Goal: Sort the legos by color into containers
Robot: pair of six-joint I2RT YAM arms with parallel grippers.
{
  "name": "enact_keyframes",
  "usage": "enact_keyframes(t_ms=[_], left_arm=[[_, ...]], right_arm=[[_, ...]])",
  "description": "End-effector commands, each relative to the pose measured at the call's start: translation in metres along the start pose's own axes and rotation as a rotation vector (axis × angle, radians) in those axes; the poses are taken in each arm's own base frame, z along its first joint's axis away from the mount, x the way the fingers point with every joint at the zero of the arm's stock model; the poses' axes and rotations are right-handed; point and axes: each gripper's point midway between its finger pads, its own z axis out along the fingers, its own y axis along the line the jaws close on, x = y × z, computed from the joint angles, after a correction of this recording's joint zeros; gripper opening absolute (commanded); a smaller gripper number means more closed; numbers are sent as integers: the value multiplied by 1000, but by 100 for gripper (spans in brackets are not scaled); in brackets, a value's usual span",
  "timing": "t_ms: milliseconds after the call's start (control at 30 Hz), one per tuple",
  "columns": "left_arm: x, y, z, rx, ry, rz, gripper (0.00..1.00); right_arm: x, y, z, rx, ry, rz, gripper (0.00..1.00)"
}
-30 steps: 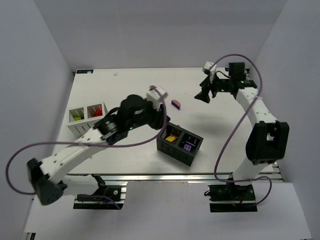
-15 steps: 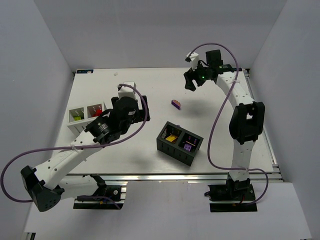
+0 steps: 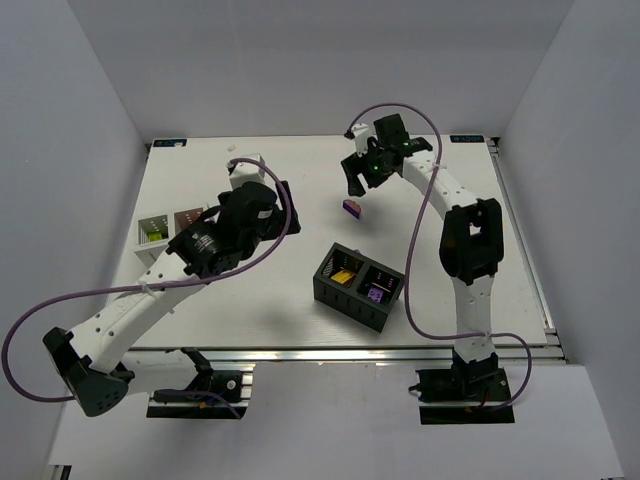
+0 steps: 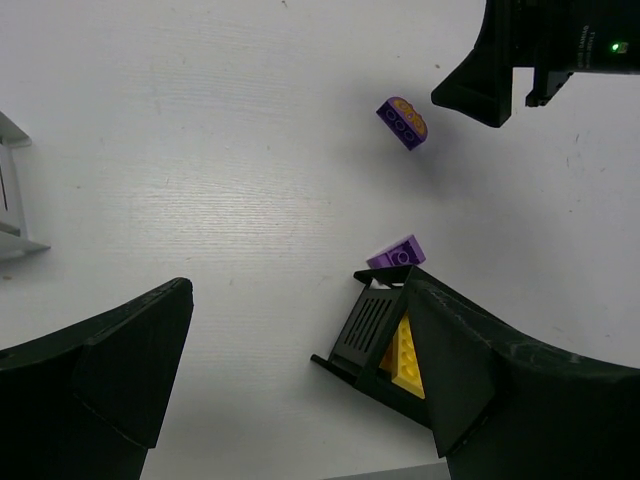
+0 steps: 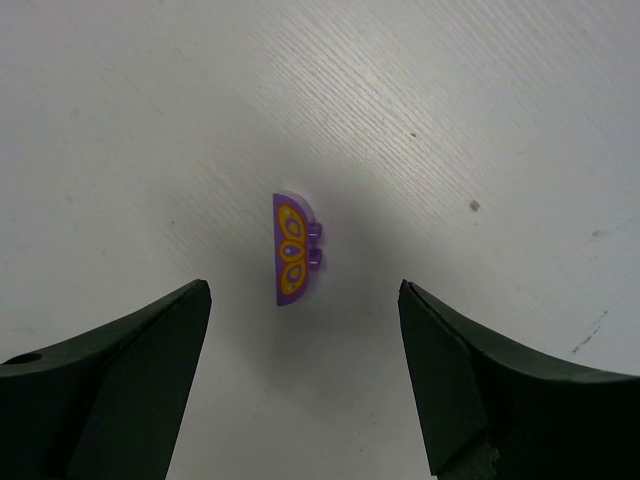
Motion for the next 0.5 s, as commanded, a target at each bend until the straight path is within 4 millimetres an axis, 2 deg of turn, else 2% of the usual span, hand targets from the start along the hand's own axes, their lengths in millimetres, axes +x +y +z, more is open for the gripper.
enact_keyframes(t_ms=[0,100,267,467], left_arm=[[-3,5,-10,-2,-9,-72,98],[1,8,-10,-4,-7,-89,98],[2,14,-12,-22,-16,-104,98],[2,20,-18,-33,-20,-120,98]], right_arm=[[6,-17,10,73,26,32,81],[10,-20,18,76,41,28,80],[28,-7,36,38,98,8,69],[37,1,49,17,120,8,65]])
